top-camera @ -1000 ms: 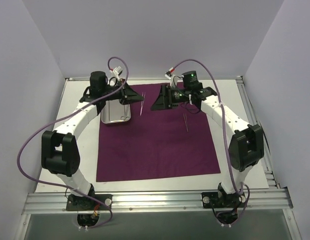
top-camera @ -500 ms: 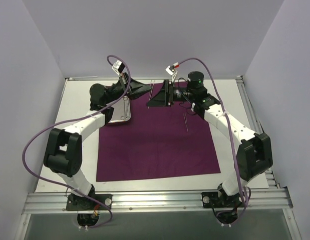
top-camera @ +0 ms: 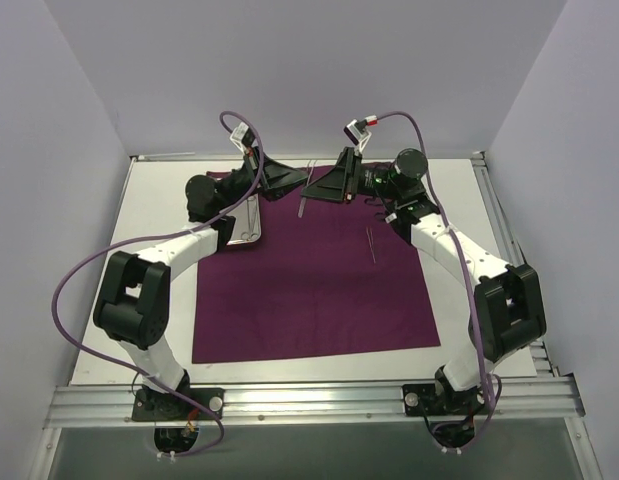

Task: Open and lay out the surgical kit
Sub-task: Place the medical item in the surgical kit.

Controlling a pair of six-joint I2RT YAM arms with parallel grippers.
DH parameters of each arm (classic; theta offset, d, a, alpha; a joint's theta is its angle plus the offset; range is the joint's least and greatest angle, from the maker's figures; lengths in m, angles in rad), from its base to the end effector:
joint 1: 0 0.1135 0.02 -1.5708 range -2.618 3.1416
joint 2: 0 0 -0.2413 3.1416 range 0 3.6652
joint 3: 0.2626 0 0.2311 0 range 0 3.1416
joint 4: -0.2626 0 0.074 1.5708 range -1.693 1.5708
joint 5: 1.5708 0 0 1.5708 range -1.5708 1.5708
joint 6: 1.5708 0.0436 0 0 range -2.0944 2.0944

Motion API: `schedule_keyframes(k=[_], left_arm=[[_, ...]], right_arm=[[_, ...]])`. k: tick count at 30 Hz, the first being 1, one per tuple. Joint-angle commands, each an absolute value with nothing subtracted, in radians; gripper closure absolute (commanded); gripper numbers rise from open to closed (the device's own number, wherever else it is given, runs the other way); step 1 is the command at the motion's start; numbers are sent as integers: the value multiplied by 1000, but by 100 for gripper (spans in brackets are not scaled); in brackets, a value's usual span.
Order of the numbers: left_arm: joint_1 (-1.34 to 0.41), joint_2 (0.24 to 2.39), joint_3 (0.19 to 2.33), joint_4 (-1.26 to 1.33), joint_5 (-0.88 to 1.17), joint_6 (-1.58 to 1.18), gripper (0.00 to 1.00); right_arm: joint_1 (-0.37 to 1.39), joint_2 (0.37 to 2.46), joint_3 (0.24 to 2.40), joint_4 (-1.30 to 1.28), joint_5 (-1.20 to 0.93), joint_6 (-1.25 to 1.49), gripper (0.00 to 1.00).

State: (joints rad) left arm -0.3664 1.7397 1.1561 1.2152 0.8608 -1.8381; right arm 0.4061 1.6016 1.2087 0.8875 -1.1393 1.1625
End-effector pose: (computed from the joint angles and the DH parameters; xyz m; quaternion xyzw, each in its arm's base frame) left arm 0.3266 -0.1607 0.3389 -0.0002 0.5546 -0.8083 0.1975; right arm 0.2946 0.1698 0.3684 -0.2710 0.5721 0.7064 0.3166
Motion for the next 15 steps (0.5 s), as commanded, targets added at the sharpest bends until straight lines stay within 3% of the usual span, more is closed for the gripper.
schedule_keyframes(k=[1, 3, 5, 8, 9, 10, 12, 15], left_arm=[[-374, 1750, 1163, 1304, 839, -1851, 98], [-376, 1755, 1163, 1308, 836, -1853, 98], [-376, 1763, 1172, 1316, 834, -1858, 98], [-376, 1770, 1181, 1322, 834, -1865, 96], [-376, 1770, 1181, 1318, 836, -1864, 78], [-374, 1767, 1174, 1310, 841, -1858, 69], [-365, 1749, 1154, 1264, 842, -1818, 57], [-332, 1709, 1121, 1149, 871, -1725, 50]], right_arm=[[402, 1572, 1216, 1051, -1170, 1241, 75], [403, 1581, 1215, 1061, -1173, 1262, 84], [405, 1588, 1209, 1091, -1173, 1279, 100], [407, 1592, 1203, 1086, -1167, 1278, 100], [407, 1592, 1204, 1057, -1161, 1263, 100], [407, 1588, 1209, 1036, -1158, 1246, 100], [405, 1582, 1224, 892, -1143, 1141, 100], [406, 1569, 1305, 502, -1108, 933, 100]])
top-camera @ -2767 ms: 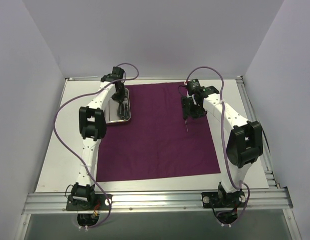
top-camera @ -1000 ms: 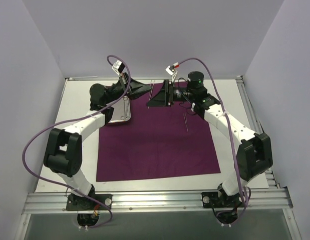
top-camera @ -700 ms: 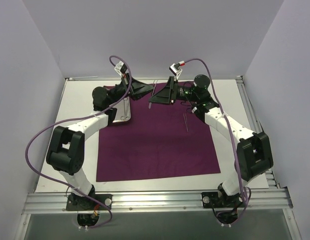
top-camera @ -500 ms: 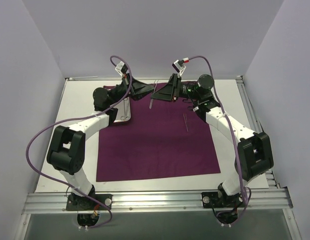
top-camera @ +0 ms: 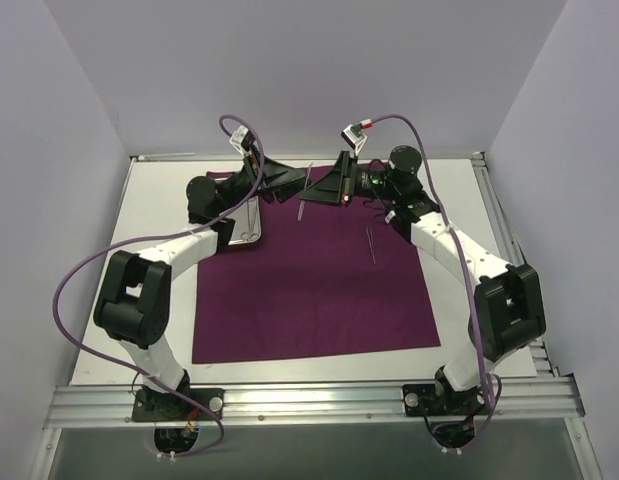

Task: Open and lay out the surgical kit
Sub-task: Place the medical item in the surgical kit.

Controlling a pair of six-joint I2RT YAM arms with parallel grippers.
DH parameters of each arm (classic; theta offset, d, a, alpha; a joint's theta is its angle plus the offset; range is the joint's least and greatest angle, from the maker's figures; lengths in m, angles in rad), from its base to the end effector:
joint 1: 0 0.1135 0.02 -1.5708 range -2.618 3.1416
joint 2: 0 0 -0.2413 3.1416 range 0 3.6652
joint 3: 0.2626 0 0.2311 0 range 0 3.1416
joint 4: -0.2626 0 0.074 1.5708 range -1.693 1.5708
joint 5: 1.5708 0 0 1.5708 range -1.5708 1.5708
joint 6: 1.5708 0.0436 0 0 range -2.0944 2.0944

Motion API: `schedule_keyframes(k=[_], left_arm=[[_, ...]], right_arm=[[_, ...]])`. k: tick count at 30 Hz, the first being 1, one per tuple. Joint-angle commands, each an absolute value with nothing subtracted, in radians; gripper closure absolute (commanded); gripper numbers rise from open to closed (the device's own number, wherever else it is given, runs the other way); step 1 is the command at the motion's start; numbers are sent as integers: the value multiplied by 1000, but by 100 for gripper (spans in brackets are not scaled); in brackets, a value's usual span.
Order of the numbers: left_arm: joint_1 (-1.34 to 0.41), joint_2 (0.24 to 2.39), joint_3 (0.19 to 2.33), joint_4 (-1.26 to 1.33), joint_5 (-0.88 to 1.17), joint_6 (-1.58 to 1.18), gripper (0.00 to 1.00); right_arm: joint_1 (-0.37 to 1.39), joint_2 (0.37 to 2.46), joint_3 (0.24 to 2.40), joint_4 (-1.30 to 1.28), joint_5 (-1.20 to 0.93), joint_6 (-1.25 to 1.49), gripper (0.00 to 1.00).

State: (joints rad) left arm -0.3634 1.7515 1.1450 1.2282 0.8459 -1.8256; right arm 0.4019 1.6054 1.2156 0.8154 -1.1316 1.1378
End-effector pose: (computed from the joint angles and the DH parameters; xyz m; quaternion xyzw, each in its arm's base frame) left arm 0.3292 -0.1601 0.3329 -0.0064 0.5540 -0.8068 0.2052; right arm 0.2992 0.1700 0.3635 -0.2559 0.5888 0.7024 0.3073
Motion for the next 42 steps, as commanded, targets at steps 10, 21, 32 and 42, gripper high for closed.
schedule_keyframes(k=[10, 21, 32, 42], left_arm=[[-163, 1537, 1061, 475, 916, -1225, 30], [-153, 1569, 1365, -499, 660, -569, 29], [-153, 1631, 1351, -463, 724, -594, 29], [-150, 1666, 1399, -486, 733, -577, 29]], right_arm=[[399, 1654, 1576, -361, -671, 430, 100], [408, 1884, 1710, -816, 98, 340, 100], [394, 2072, 1769, -891, 365, 311, 100], [390, 2158, 1776, -893, 439, 290, 100]])
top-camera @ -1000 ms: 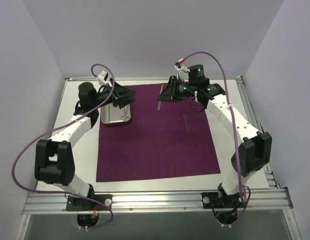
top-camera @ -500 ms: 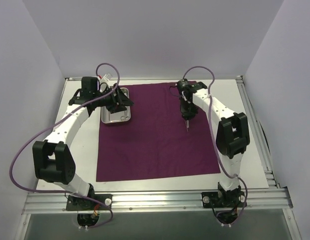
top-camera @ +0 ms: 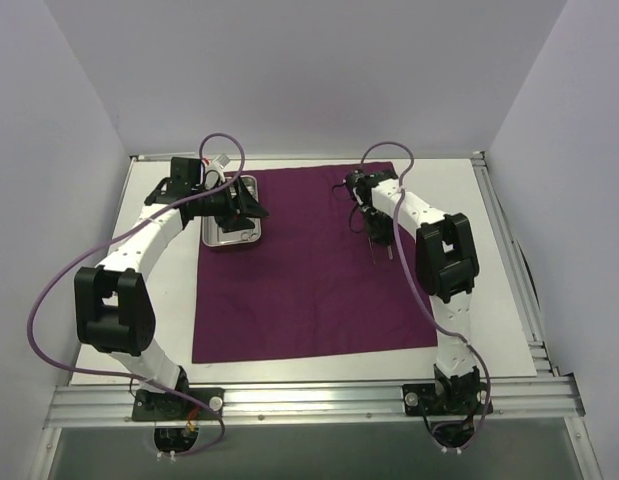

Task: Open and lay out the surgical kit
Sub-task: Place the medical item in the surgical kit.

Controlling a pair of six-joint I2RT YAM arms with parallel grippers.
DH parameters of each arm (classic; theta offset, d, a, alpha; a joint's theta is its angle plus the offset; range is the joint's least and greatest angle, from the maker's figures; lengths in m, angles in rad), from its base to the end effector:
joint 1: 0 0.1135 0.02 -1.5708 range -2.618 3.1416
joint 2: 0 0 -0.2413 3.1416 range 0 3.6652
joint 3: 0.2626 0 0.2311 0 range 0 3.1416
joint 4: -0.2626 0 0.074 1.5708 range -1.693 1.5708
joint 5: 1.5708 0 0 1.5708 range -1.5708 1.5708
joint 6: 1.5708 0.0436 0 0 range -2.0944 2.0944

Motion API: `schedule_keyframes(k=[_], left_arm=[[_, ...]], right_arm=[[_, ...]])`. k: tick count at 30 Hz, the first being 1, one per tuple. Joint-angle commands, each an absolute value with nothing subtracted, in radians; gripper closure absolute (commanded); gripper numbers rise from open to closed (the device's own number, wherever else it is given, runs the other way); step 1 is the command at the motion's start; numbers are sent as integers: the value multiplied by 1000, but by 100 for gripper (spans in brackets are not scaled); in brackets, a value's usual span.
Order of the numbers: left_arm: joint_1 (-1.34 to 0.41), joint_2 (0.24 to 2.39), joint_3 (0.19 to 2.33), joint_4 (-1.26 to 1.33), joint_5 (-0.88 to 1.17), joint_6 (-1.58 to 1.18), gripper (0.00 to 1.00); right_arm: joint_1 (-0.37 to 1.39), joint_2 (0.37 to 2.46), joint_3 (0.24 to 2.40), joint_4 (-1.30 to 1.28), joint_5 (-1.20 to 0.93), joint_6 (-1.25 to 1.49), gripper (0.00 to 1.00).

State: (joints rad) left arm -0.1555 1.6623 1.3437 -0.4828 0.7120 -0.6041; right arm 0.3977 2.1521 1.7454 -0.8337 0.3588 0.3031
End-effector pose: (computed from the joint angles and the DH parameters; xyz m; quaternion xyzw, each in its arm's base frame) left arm 0.3386 -0.0819 0.2640 -0.0657 0.8761 -0.4304 0.2069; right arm 0.3917 0.1480 0.1734 -0.0166 0.9709 -0.1098 0.2124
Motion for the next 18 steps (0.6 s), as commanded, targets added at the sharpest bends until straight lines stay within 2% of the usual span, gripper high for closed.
schedule_keyframes(k=[1, 10, 13, 17, 18], left_arm=[[-150, 1669, 1401, -488, 733, -577, 29], [-149, 1698, 1437, -488, 744, -586, 29], [-152, 1703, 1442, -482, 738, -591, 29], [-156, 1709, 1459, -462, 776, -568, 29], [-156, 1710, 1459, -450, 788, -560, 30]], right_arm=[[388, 2169, 1778, -891, 443, 287, 100], [382, 2238, 1818, -894, 451, 264, 100], [379, 2200, 1822, -893, 451, 262, 100], [376, 2086, 1824, -836, 292, 181, 100], [377, 2066, 1824, -831, 188, 143, 100]])
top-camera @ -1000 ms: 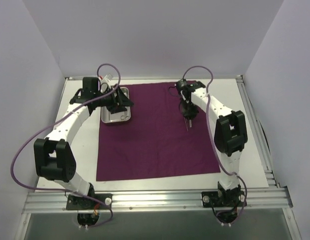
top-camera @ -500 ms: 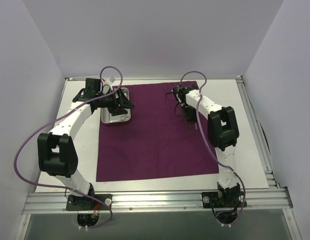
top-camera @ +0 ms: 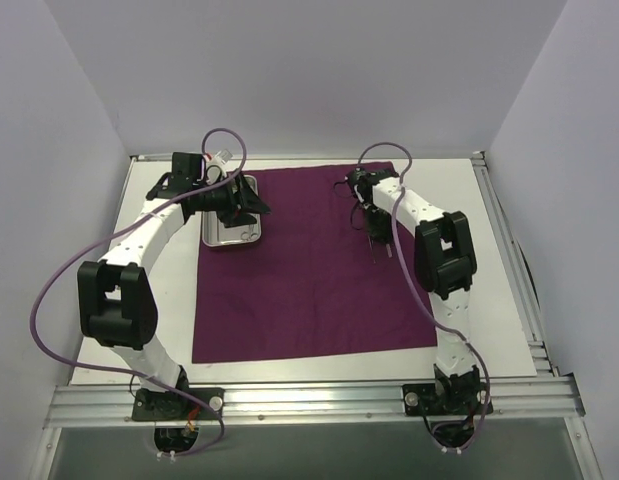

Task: Open and lay out the surgical kit
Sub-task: Place the medical item in the surgical kit.

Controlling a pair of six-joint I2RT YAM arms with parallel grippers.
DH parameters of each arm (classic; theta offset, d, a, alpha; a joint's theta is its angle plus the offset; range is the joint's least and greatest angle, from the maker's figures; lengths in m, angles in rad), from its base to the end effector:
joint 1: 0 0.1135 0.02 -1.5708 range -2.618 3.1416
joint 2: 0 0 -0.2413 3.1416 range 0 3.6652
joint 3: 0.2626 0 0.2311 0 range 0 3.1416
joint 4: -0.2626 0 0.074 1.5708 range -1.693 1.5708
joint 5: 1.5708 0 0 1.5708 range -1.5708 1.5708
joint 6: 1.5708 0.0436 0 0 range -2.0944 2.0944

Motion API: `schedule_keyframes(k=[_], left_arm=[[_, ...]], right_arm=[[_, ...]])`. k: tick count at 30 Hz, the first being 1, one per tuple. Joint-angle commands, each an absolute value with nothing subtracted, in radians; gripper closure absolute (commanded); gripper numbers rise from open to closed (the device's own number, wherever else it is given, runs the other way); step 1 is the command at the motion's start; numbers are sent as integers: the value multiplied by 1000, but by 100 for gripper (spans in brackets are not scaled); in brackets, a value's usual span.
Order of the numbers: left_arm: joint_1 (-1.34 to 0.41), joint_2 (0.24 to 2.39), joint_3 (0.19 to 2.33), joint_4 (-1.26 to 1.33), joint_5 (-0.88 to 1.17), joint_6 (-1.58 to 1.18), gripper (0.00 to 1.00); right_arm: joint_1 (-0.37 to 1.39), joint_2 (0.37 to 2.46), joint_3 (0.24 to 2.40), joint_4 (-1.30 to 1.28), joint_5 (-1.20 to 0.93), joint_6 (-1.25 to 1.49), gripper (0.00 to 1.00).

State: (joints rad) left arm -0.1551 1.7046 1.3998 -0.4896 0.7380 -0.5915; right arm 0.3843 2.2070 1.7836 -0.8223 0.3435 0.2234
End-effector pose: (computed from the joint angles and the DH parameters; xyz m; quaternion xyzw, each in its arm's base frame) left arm 0.3487 -0.0842 0.2671 -0.0536 0.8724 -0.4396 0.2070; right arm 0.4025 0.1469 0.1616 -0.0506 0.9714 -0.1132 0.2026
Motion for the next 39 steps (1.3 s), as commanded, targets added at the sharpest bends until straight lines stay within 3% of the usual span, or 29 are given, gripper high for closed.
schedule_keyframes(k=[1, 7, 14, 20, 39], left_arm=[[-158, 1710, 1459, -425, 814, -557, 29], [-170, 1707, 1456, -322, 902, -568, 27], [-239, 1666, 1410, -198, 893, -643, 23], [-271, 1631, 1345, -100, 859, -730, 22], [-327, 1624, 1292, 28, 873, -815, 28]], right_arm=[[376, 2028, 1822, -825, 137, 137, 100], [419, 1905, 1790, -744, -327, 83, 100], [489, 1841, 1769, -648, -628, 74, 100], [524, 1801, 1752, -611, -716, 92, 100], [591, 1789, 1755, -557, -698, 176, 100]])
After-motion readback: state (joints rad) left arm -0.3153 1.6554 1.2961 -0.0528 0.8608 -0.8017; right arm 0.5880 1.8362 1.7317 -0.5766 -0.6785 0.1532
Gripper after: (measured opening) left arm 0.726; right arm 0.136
